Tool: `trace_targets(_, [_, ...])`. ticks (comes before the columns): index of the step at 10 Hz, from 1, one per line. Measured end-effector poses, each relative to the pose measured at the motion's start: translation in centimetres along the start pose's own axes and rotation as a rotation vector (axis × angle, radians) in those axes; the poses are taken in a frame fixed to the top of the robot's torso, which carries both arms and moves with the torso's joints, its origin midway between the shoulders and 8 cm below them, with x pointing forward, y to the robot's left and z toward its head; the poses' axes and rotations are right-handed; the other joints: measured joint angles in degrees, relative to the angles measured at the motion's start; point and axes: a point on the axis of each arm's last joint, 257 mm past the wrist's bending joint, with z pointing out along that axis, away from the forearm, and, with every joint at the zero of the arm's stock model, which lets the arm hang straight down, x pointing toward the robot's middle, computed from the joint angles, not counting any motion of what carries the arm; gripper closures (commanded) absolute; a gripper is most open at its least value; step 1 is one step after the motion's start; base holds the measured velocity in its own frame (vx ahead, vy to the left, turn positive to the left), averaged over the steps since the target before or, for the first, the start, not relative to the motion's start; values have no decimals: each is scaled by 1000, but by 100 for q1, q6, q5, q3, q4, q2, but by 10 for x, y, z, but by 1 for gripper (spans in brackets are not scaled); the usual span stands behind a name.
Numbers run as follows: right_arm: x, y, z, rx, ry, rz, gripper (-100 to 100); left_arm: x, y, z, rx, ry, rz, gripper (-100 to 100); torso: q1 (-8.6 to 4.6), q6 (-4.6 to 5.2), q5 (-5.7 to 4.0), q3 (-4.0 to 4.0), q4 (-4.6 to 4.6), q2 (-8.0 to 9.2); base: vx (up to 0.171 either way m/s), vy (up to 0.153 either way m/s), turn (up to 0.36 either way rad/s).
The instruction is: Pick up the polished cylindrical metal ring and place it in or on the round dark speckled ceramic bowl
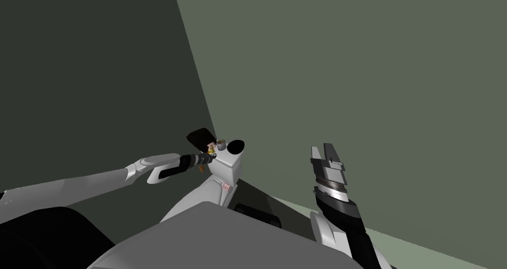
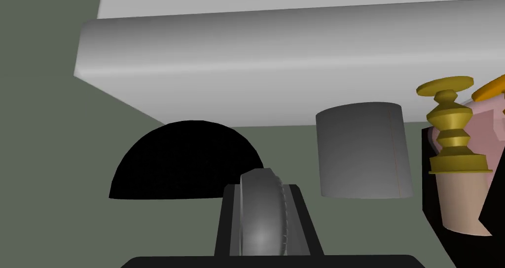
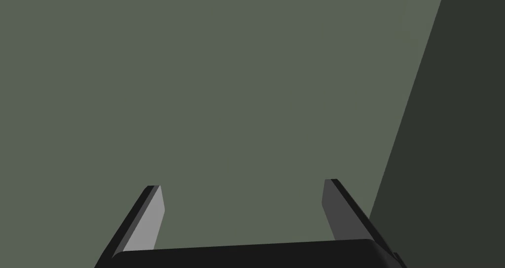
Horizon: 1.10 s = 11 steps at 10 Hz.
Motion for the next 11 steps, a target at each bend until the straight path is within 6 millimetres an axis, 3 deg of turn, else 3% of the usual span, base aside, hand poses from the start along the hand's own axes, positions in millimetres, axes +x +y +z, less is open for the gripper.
trace_targets(11, [0,0,0,0,0,0,0,-64,12,-16,-94,-2,-155,100,-15,-4,1,-6,-1,-11,66,-55,-106])
